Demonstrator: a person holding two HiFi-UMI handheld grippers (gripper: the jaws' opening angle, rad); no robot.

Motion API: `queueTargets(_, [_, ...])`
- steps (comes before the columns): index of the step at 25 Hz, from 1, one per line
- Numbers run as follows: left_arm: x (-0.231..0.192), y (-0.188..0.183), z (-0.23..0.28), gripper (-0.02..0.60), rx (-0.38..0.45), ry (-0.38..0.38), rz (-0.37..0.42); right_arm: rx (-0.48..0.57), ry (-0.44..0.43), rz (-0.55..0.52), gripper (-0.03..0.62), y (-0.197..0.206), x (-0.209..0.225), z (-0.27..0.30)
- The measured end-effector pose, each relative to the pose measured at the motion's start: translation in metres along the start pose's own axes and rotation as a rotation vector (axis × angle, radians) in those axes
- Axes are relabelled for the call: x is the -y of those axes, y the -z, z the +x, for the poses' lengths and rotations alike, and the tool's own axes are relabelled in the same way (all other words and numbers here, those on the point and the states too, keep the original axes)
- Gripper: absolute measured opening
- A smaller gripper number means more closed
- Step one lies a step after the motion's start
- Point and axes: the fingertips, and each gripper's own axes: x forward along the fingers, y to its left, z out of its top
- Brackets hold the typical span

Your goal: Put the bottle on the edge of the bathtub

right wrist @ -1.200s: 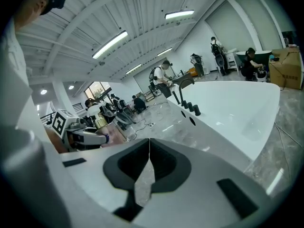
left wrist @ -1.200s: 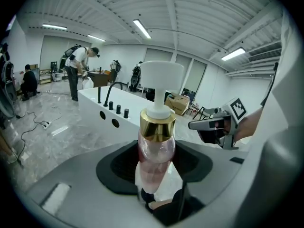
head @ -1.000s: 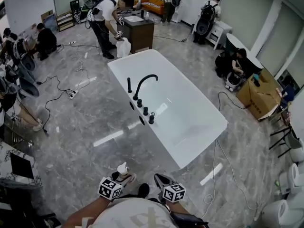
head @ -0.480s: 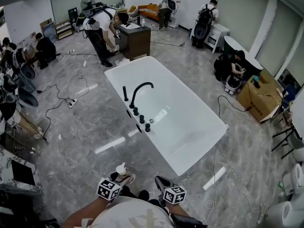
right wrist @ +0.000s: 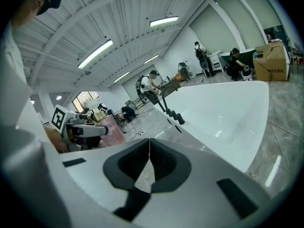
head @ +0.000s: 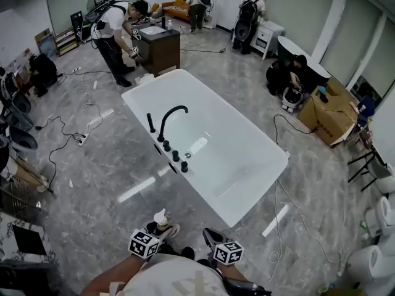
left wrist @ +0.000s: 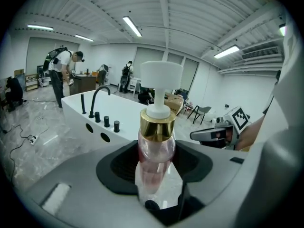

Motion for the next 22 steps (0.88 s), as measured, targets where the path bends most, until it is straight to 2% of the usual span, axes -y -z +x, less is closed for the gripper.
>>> queueTargets(8, [-0.024, -0.032, 0.036, 0.212, -0.018, 0.125, 0.064, 0.037, 0.093, 0.025, 0.006, -0.026, 0.012, 0.02])
queueTargets(15, [-0.063, -0.058, 0.047, 0.212, -0.039, 0.176, 0.106, 0.08, 0.146, 0.042, 0.006, -0.054, 0.01, 0.054])
queueTargets(22, [-0.098, -0.069, 0.061, 0.212, -0.067, 0.231, 0.135, 0.104, 0.221, 0.069, 0.006, -0.064, 0.012, 0.077])
